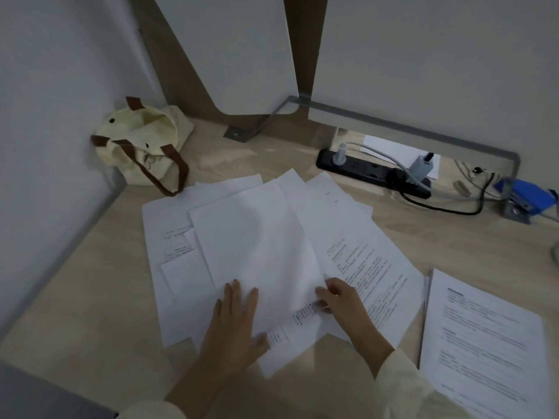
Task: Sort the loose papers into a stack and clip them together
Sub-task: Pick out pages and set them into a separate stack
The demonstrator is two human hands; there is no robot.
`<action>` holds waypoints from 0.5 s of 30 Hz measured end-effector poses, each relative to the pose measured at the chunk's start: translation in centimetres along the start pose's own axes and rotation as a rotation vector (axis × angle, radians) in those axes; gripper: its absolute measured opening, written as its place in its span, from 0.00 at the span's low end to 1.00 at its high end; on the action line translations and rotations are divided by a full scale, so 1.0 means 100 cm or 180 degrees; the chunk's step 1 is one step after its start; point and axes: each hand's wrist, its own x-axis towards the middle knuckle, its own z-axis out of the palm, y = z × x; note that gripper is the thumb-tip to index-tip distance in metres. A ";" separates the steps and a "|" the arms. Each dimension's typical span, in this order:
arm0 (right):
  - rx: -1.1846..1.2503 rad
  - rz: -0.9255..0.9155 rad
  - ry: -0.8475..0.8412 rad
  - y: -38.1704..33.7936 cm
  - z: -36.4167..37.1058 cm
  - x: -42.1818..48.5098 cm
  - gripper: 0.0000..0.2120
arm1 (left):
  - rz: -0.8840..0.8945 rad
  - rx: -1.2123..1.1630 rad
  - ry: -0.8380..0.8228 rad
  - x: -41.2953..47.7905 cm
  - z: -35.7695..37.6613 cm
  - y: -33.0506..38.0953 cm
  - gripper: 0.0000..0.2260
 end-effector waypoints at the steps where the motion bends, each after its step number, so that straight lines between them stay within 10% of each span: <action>1: 0.0251 -0.0086 -0.0128 -0.006 0.001 -0.005 0.05 | 0.0081 -0.0026 -0.0018 0.001 0.002 0.001 0.37; 7: 0.0797 -0.0435 -0.1099 -0.029 0.000 -0.030 0.10 | 0.0110 -0.0611 0.0595 -0.002 -0.014 0.009 0.23; 15: -0.1140 0.0043 0.0590 0.017 -0.009 -0.007 0.30 | -0.0935 -0.5353 0.0562 -0.025 -0.068 -0.013 0.13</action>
